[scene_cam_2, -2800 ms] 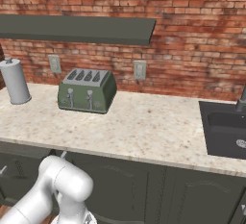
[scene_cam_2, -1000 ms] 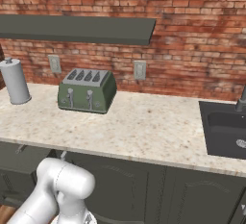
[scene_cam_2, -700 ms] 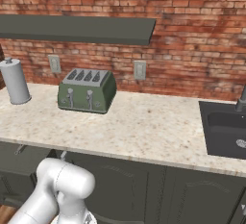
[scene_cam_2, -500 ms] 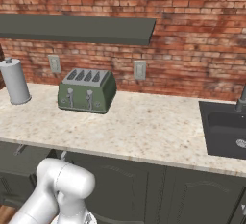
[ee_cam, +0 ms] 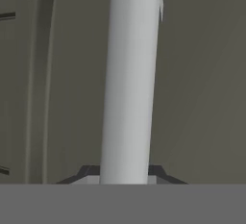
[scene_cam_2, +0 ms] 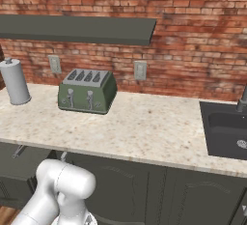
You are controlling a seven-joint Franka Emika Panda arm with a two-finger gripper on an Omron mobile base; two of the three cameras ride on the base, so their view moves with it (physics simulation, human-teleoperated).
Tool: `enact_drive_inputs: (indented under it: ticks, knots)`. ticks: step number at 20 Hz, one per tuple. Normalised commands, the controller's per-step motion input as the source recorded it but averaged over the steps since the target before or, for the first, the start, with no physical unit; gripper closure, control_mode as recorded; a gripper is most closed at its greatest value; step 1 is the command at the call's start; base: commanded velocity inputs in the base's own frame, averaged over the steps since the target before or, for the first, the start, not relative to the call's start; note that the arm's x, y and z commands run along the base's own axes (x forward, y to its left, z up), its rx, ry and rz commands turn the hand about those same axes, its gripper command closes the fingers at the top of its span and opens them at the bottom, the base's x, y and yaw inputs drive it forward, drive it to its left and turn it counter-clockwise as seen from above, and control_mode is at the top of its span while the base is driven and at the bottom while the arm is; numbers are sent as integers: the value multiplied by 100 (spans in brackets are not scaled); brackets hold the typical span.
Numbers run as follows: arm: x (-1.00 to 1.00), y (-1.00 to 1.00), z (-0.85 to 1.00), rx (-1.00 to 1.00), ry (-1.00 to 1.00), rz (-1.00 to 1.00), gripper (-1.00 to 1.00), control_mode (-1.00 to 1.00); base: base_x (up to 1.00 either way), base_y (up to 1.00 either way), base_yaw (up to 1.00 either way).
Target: Take the tongs from the drawer on the left and place them on the dining counter next to the tray containing the hot dog.
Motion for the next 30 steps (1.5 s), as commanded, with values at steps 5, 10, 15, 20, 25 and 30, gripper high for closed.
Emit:
enact_drive_inputs:
  ticks: [5, 10, 15, 20, 25, 30]
  knots:
    - [-20, 9, 0, 0, -1, 0, 100, -100, 0, 0, 0]
    - [-4, 9, -1, 0, 0, 0, -100, -100, 0, 0, 0]
    - [0, 1, 0, 0, 0, 0, -100, -100, 0, 0, 0]
    - [-9, 0, 0, 0, 0, 0, -100, -100, 0, 0, 0]
    - [-17, 0, 4, 5, 0, 0, -100, -100, 0, 0, 0]
    - [-12, 0, 36, 7, 0, 0, -100, -100, 0, 0, 0]
